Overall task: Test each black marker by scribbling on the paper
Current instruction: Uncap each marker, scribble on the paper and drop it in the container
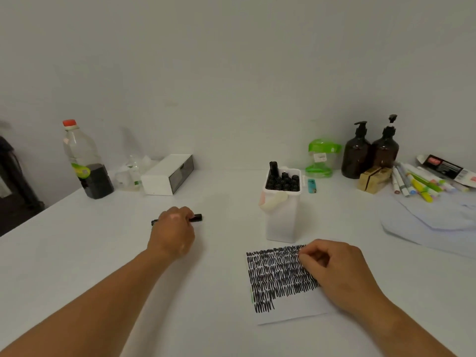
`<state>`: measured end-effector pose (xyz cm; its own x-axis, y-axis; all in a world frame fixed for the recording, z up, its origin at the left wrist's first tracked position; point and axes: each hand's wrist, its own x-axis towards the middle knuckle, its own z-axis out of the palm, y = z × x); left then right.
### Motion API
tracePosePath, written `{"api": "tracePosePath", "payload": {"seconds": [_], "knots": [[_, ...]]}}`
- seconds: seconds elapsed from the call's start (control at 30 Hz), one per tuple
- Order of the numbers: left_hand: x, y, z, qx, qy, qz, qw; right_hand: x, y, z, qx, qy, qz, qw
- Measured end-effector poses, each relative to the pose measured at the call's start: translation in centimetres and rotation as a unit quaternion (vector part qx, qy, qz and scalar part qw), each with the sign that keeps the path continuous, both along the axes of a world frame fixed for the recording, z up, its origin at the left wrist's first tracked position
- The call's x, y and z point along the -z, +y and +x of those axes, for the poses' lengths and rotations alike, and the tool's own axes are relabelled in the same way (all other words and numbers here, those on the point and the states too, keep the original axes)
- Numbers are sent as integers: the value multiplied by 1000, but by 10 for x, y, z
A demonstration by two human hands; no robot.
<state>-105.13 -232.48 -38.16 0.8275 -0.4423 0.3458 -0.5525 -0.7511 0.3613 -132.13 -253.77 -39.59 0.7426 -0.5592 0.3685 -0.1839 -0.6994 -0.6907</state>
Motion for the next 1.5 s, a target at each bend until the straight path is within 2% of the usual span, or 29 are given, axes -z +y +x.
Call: {"api": "tracePosePath", "payload": {"seconds": [0.07,0.13,0.23,0.33,0.43,0.6,0.67,0.73,0.77,0.83,0.9,1.0,1.13,1.23,1.4,1.43,1.47,1.5], "knots": [[-1,10,20,-40,-12,113,993,0,-1,0,-3,1,-1,1000],[-2,18,33,-64,0,180,982,1,-1,0,-6,5,1,1000],[-1,24,45,-79,28,229,970,3,-2,0,-11,10,4,1000],[2,26,46,-71,16,250,965,2,-3,0,-15,11,10,1000],[6,23,40,-62,4,233,971,1,-2,0,-19,12,15,1000],[4,7,19,-25,24,148,988,-2,-1,-2,-22,8,26,999],[-1,-2,3,13,40,67,997,-4,0,-3,-22,4,30,999],[-7,-10,-19,44,96,-38,994,-7,1,-5,-24,-1,34,999],[-10,-14,-32,55,140,-92,984,-8,2,-6,-26,-2,36,999],[-15,-20,-57,83,245,-202,944,-10,6,-7,-33,-3,43,999],[-18,-24,-78,127,350,-284,883,-12,10,-7,-50,-6,60,997],[-20,-32,-105,212,465,-333,792,-14,16,-7,-84,-4,94,992],[-17,-47,-128,291,531,-368,705,-16,22,-5,-126,-2,155,980],[-11,-53,-133,308,547,-391,673,-15,19,-3,-111,-27,188,975],[1,-42,-114,261,546,-441,662,-14,4,-5,-84,-59,232,967],[2,-37,-110,265,527,-436,680,-14,2,-5,-82,-63,241,965],[2,-33,-108,272,493,-414,716,-14,1,-5,-81,-65,245,964],[2,-30,-107,279,443,-375,765,-14,0,-5,-81,-67,247,963]]}}
